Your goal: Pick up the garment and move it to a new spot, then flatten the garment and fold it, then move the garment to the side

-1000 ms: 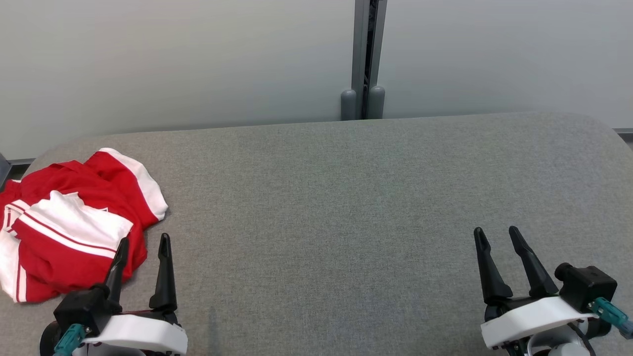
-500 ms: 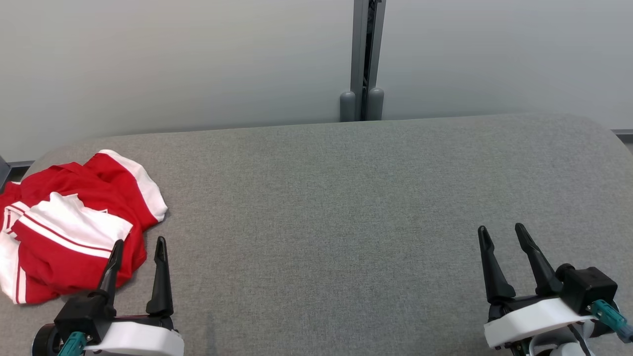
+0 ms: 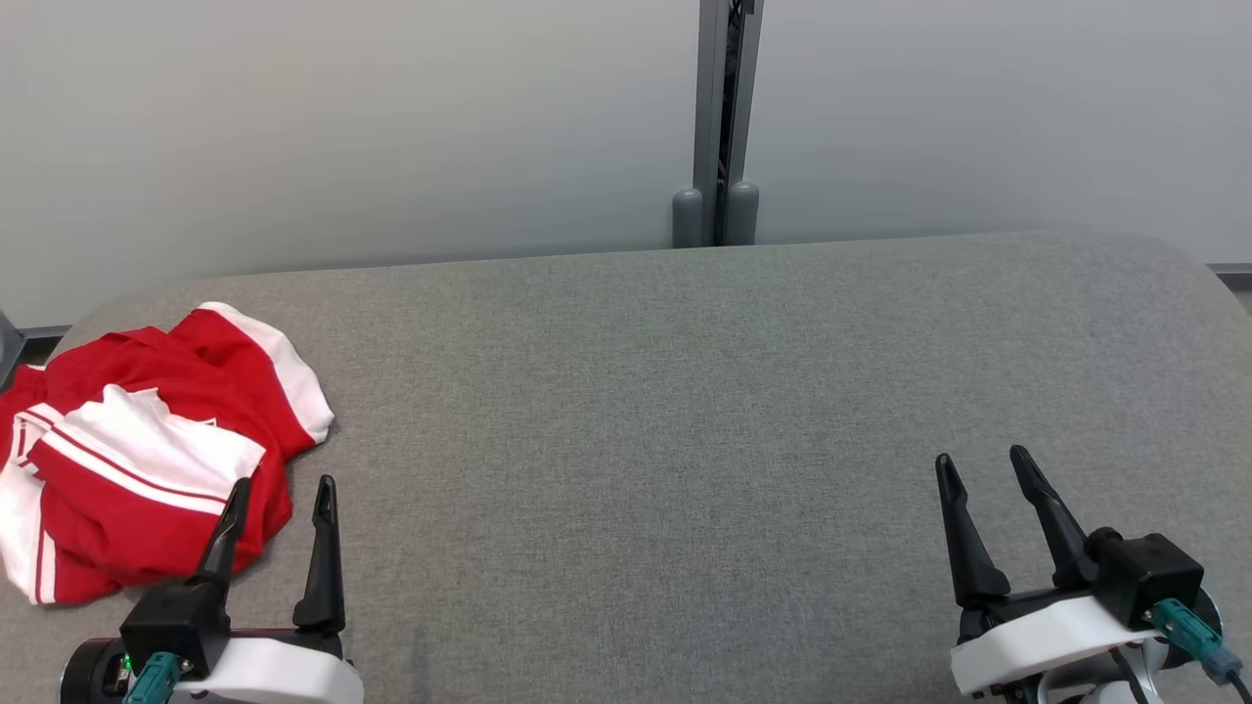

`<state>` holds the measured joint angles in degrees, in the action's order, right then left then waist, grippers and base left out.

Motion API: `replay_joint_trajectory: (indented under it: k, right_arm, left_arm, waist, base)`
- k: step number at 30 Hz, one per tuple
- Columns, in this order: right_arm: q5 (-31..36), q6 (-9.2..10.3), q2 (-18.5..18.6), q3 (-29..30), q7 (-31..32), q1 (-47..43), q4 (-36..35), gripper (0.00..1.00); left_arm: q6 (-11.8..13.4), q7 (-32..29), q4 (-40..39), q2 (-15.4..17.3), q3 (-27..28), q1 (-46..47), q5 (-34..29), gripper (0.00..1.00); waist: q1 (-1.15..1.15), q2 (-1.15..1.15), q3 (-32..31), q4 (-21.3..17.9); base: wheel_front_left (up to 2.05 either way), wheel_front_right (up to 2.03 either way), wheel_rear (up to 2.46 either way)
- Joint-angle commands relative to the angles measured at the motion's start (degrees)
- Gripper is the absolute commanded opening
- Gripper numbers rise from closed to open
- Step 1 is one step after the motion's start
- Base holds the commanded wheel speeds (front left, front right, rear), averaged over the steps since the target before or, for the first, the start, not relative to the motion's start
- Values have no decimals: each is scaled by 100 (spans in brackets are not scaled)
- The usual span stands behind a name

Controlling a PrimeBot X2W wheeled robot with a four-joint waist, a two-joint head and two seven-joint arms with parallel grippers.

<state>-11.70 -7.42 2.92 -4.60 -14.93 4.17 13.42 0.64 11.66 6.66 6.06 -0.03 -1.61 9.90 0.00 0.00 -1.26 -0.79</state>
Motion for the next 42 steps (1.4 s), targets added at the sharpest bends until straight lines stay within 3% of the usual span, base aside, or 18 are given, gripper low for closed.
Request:
replay_joint_trajectory:
  k: [1,25,42]
  right_arm:
    - [-17,-12,17,2,-42,12,9,100]
    - [-96,-12,10,62,76,45,225,100]
    - [-105,-12,12,37,73,-107,221,100]
  left_arm:
    - [7,-24,-33,18,17,-37,35,100]
    - [140,-165,-72,85,43,-80,236,100]
    - [196,-43,231,156,79,14,335,100]
  waist:
    - [0,0,-11,2]
    - [0,0,-24,156]
    - [0,0,-13,1327]
  base:
    - [0,0,0]
    - [0,0,0]
    - [0,0,0]
